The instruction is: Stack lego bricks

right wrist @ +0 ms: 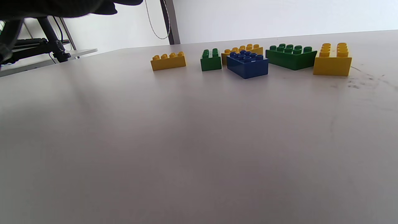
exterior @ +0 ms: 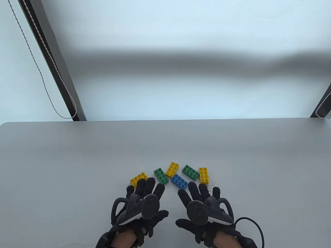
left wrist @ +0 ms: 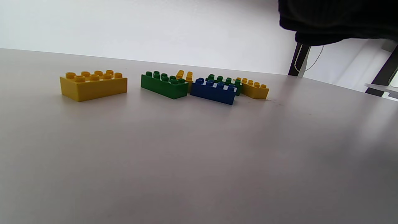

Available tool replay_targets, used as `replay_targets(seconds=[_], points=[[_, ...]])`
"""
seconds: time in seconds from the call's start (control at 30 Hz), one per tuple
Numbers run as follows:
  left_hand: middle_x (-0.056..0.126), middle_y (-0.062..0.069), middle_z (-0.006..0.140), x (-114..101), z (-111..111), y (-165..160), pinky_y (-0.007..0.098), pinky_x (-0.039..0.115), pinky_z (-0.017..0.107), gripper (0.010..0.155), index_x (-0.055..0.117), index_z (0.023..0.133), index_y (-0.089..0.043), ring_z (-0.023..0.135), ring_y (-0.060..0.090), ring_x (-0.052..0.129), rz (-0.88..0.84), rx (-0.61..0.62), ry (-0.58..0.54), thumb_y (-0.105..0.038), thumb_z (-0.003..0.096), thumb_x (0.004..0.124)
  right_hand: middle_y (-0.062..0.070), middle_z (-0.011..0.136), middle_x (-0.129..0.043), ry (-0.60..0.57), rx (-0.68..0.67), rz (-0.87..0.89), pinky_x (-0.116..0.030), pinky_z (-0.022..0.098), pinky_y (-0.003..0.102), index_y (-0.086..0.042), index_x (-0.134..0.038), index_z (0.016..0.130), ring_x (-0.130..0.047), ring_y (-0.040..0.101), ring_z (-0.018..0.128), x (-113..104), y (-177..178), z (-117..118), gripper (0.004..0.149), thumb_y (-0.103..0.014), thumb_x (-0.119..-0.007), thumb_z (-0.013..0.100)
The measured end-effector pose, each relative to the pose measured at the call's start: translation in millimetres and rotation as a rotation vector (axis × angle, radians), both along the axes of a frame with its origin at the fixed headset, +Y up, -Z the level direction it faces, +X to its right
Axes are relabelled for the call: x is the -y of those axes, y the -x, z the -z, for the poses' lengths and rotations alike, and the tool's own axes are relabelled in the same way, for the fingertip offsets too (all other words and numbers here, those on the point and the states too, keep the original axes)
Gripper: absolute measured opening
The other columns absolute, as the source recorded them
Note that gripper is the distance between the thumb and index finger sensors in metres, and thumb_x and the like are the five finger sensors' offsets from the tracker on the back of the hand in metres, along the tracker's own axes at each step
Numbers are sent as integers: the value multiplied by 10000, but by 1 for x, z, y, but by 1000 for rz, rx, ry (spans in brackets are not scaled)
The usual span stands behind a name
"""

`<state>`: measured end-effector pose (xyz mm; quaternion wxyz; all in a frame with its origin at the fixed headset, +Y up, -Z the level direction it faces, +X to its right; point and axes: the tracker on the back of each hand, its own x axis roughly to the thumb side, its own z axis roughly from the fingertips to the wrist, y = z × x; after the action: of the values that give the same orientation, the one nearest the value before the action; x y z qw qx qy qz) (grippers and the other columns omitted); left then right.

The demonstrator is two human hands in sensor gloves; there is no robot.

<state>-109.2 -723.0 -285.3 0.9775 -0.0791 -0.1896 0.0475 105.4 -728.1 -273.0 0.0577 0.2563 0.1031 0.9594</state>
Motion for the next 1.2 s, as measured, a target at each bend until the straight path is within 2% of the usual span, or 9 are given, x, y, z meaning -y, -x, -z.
replay_targets(seconds=[0.3,0.5,0.9,1.1,1.2], points=[[180,80,1196,7,5,2,706,294,724,867,285,1080,-335,1075,401,202,2,-11,28,-694,377,645,279,1072,-119,17,5,-5,-106,499,854,-176,-160,1027,-221,644,944,0,0,-1,948,-675,-635,375],[171,73,1195,8,20,18,704,284,729,872,272,1076,-340,1078,394,190,-34,-87,49,-683,374,660,280,1073,-128,28,5,-6,-108,501,852,-171,-163,1027,-233,642,945,0,1,0,947,-671,-638,378],[299,78,1196,-13,55,60,703,322,729,934,323,1080,-308,1075,390,297,-81,-238,-20,-652,354,800,284,1073,-138,44,21,-5,-118,506,851,-166,-168,1027,-254,637,948,0,-3,3,946,-666,-643,379],[398,81,1178,-4,76,67,699,363,725,917,402,1072,-286,1062,387,383,-71,-308,1,-631,344,839,285,1073,-145,46,30,-3,-123,509,851,-161,-170,1026,-267,635,948,0,-5,5,947,-663,-646,380],[456,84,1159,9,83,65,689,395,722,891,452,1061,-273,1043,380,442,-41,-341,-1,-621,343,847,286,1073,-151,50,28,-5,-126,511,850,-157,-172,1026,-275,634,949,2,-5,6,946,-660,-648,382]])
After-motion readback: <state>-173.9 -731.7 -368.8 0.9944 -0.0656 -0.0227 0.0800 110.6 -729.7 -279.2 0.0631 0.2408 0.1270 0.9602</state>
